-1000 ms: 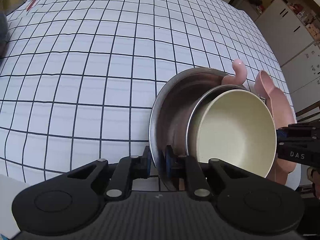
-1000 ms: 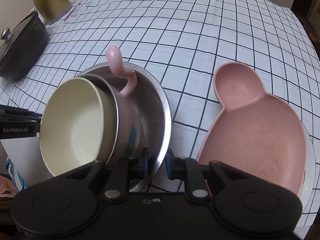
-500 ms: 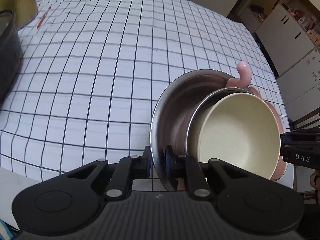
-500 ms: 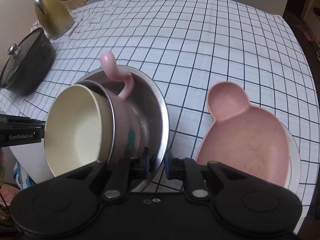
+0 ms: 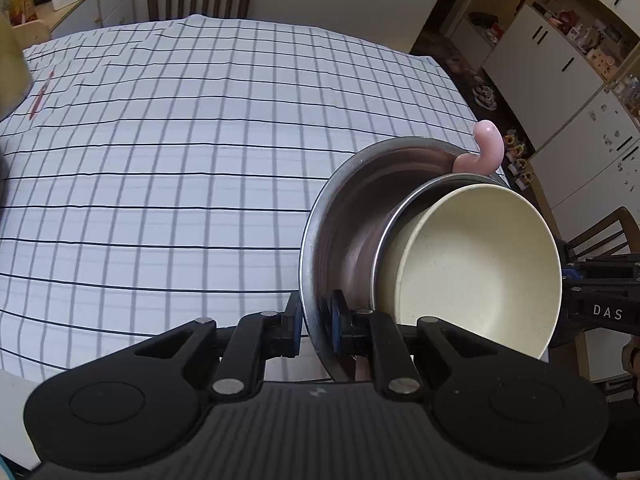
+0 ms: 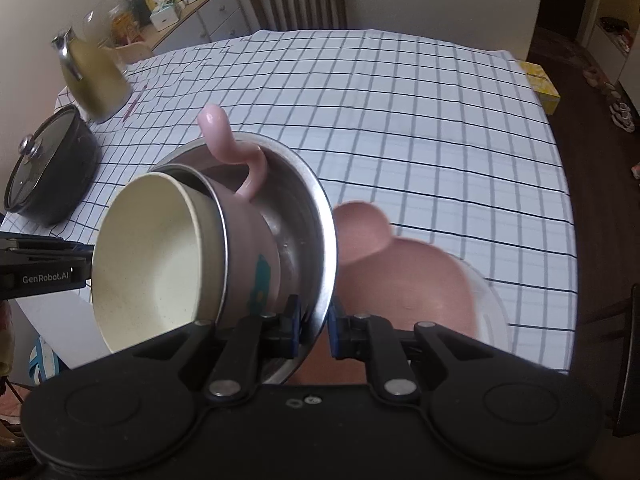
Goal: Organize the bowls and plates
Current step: 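Lift the steel bowl stack with both grippers and carry it over the pink bear plate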
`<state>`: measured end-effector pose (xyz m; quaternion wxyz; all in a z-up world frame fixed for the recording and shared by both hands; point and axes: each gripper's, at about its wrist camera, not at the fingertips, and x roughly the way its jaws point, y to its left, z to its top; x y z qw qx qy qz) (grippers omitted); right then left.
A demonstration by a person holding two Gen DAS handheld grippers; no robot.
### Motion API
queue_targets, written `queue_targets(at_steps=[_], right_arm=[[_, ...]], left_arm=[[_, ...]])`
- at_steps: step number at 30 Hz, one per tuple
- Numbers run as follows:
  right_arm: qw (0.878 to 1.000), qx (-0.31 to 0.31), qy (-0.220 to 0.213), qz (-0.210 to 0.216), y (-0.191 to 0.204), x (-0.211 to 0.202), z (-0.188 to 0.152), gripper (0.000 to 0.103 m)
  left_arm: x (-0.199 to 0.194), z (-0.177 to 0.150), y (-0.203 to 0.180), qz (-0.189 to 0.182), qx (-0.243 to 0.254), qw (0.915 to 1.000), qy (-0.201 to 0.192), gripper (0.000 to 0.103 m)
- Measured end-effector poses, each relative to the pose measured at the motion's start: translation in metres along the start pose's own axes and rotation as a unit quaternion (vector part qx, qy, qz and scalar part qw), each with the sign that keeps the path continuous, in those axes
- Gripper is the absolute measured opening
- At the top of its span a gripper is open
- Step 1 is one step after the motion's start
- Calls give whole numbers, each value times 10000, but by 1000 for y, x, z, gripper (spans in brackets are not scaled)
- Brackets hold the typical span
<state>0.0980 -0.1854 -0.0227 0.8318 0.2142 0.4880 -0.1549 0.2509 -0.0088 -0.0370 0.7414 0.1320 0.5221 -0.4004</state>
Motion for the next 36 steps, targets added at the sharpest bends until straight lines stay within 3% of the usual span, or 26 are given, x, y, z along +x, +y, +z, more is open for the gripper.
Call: queue_targets(at_steps=[8,16,23,36], right_arm=[[10000,2,87,3,-67,-15,-15,14],[9987,-250,395,177,-112,-2,-27,14],[9962,-510,632,322,-128,16,-29,14],[9920,-781,873,465,-134,39,-23,15]], left_arm=[[28,-14,-64,136,-150,9998,55,13],[60,-33,-99,425,-573,9973,192,13],[76,-45,-108,602,-944,9932,324,13],[91,-48,-112,864,-1176,9886,375,13]])
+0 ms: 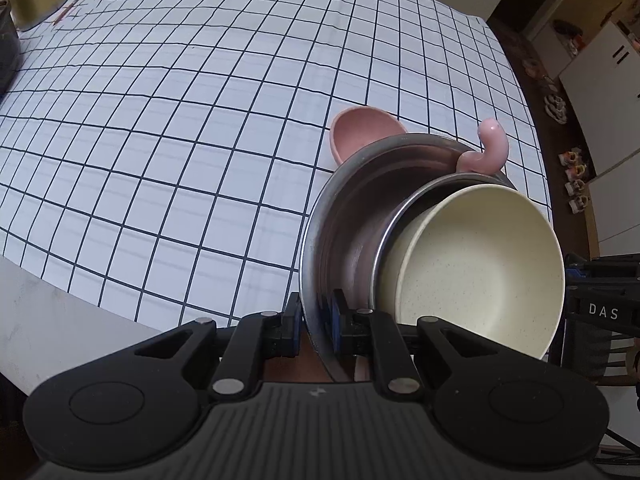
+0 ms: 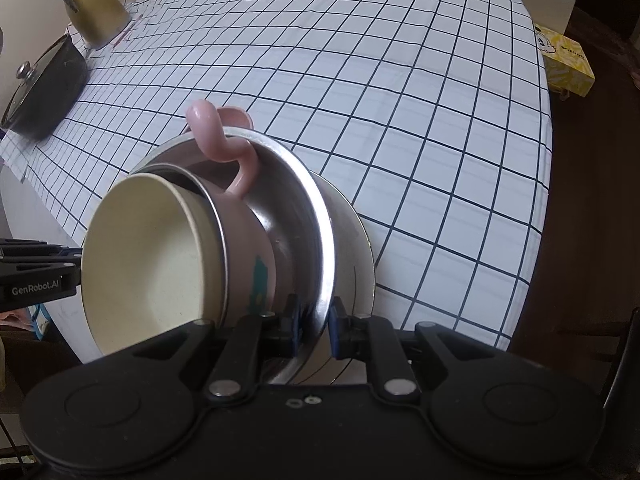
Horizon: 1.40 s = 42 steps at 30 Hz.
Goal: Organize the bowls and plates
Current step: 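Lift the steel bowl stack with both grippers and carry it over the pink bear plate, then lower the steel bowl stack onto the pink bear plate and open both grippers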
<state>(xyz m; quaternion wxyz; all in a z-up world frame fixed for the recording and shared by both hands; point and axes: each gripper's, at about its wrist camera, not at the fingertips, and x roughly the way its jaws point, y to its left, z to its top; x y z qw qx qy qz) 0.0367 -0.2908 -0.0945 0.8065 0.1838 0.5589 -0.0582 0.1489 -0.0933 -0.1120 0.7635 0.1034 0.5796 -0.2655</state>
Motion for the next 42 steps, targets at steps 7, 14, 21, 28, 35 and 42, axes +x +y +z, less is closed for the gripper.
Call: queue_targets(at_steps=[7,14,21,28,35,42], right_arm=[[10000,-40,28,36,-1,4,5,15],[9998,-166,-51,27,0,5,7,22],[9999,-114,-100,27,-3,2,7,26],[9996,-37,-259,44,-5,-8,5,33],[9981,-59,-616,-29,3,-27,1,42],[9937,-101,-1099,-169,14,-50,-5,51]], left_arm=[[1,1,1,41,-45,9999,-91,13],[0,1,0,113,-23,9997,-203,13],[-1,-1,0,106,3,9995,-296,13],[-12,-1,3,101,38,9985,-532,14],[-24,-4,5,80,136,9967,-792,15],[-44,-17,8,38,204,9942,-1057,24]])
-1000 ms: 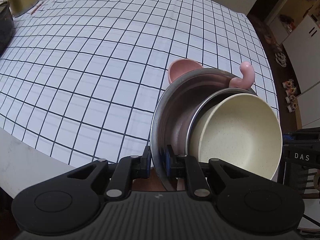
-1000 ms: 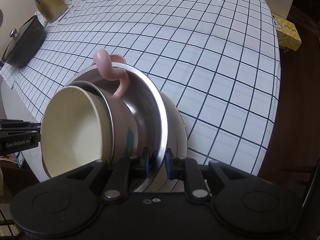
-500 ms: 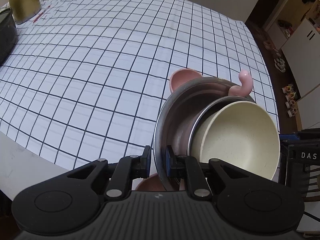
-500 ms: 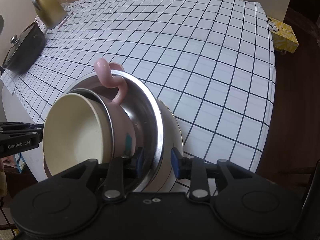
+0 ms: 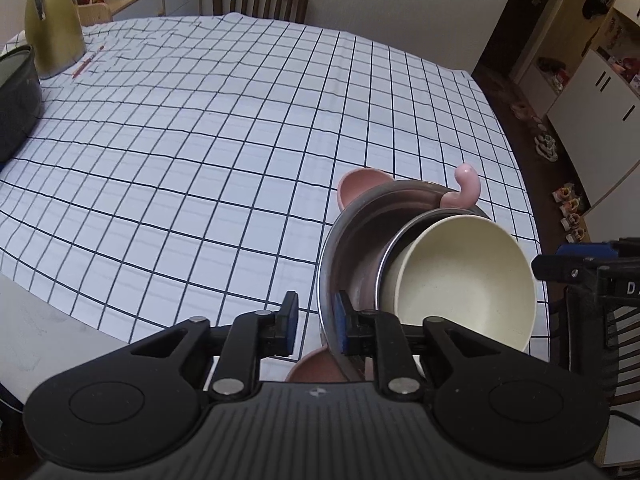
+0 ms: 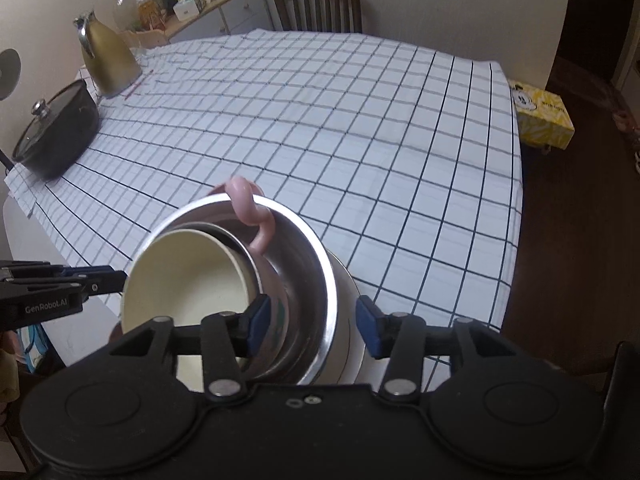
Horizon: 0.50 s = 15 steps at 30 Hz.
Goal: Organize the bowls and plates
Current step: 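Lower the steel bowl stack onto the pink bear plate and open both grippers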
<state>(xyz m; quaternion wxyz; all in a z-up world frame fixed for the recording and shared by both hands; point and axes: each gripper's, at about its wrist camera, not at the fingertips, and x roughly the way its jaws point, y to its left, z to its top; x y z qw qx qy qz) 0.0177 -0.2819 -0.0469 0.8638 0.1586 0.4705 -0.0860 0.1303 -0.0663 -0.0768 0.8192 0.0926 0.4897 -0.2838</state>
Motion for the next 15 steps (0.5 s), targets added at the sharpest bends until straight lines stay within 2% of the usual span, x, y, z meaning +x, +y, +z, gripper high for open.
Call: queue_targets(at_steps=[2,4,6,8,15], right_arm=[[9997,-120,-195,-77,5,-8,-2,58],[9987,-259,-435,-117,11,-17,-7,64],[9973,-399,-603,-123,19,-26,-13,66],[9957,-495,-763,-152,26,-34,-20,74],[9899,-666,-1255,-7,51,-60,-48,90]], left_arm=[[-8,-4,1,-1,11,9999,-111,38],[-19,-8,3,18,1,9995,-302,61],[-31,-12,5,35,13,9989,-466,64],[-41,-18,5,36,32,9986,-527,64],[-74,-43,4,82,47,9971,-758,64]])
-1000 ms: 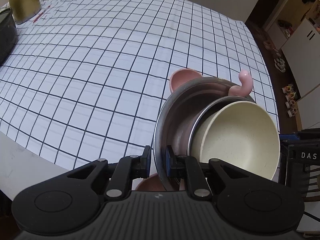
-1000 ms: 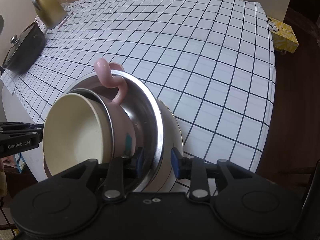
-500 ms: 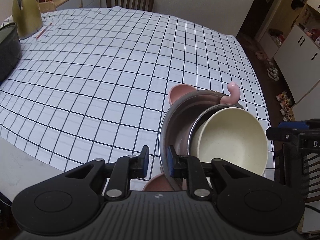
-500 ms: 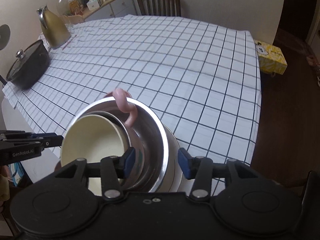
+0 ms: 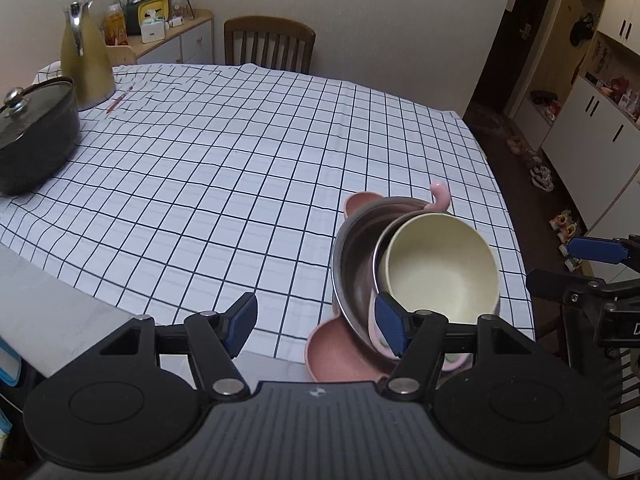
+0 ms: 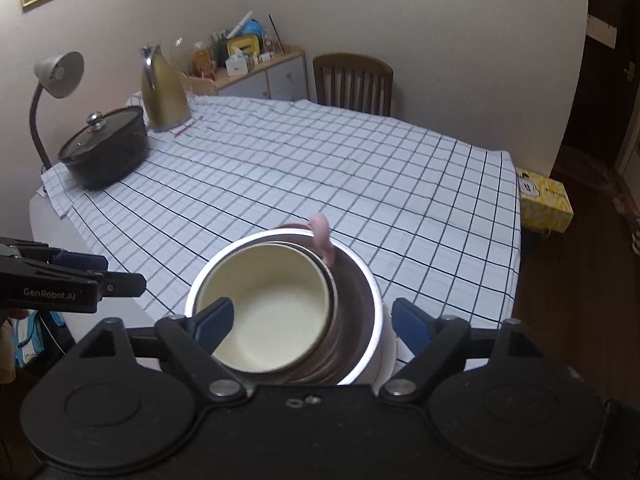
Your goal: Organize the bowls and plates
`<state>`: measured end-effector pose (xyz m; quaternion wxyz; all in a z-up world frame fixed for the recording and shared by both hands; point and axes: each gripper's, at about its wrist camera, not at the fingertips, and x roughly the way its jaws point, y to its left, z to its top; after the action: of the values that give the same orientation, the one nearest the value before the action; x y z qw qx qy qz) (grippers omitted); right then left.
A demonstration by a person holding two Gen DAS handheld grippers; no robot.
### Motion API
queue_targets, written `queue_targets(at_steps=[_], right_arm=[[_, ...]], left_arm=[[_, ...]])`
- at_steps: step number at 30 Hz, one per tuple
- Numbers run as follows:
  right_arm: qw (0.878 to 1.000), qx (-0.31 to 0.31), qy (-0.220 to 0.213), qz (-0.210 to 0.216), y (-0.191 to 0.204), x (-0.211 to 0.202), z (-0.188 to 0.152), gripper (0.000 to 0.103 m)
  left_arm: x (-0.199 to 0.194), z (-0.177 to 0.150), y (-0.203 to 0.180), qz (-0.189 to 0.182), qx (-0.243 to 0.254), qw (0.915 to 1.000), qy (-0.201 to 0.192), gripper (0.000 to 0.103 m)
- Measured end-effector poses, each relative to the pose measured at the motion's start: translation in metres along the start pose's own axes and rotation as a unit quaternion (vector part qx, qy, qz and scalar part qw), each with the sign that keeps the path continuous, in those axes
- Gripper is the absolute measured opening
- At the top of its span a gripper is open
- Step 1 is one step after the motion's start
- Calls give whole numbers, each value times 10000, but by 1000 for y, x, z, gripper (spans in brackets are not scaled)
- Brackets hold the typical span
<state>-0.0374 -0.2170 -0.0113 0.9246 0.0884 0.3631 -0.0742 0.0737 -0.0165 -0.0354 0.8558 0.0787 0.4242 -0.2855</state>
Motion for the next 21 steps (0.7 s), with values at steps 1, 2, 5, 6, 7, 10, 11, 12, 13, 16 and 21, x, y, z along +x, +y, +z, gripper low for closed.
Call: queue_targets(at_steps=[1,2,5,6,7,10,11,12,13,16,21], right_arm=[[10000,13,-75,13,4,-5,-3,94],[9999,0,-136,33,7,-10,-5,97],[9993,-112,-354,-19,17,-24,-12,100],[9991,-141,-408,-30,19,-28,-14,101],[9988,-165,-459,-41,22,-32,-16,101],[9981,-150,-595,-33,27,-43,-22,103],[9979,-144,-625,-16,29,-46,-25,103],[9977,-126,-660,-6,30,-49,-26,103],[9973,-99,-723,6,30,-52,-28,103],[9960,-92,-886,-40,33,-59,-32,103],[9945,-74,-1047,-20,36,-69,-38,103]], left_arm=[[-5,-3,-1,-3,26,10000,-46,65],[-11,-7,-3,0,58,9999,-107,67],[-29,-18,-7,-16,88,9995,-290,79],[-34,-21,-9,-27,92,9994,-327,79],[-38,-24,-10,-19,89,9993,-355,80],[-49,-33,-11,-10,20,9990,-456,85],[-52,-36,-11,-16,-19,9988,-494,88],[-55,-39,-11,-18,-59,9986,-531,96],[-59,-42,-11,-15,-89,9983,-574,103],[-68,-50,-14,25,-87,9978,-652,103],[-77,-58,-16,-15,-207,9976,-657,103]])
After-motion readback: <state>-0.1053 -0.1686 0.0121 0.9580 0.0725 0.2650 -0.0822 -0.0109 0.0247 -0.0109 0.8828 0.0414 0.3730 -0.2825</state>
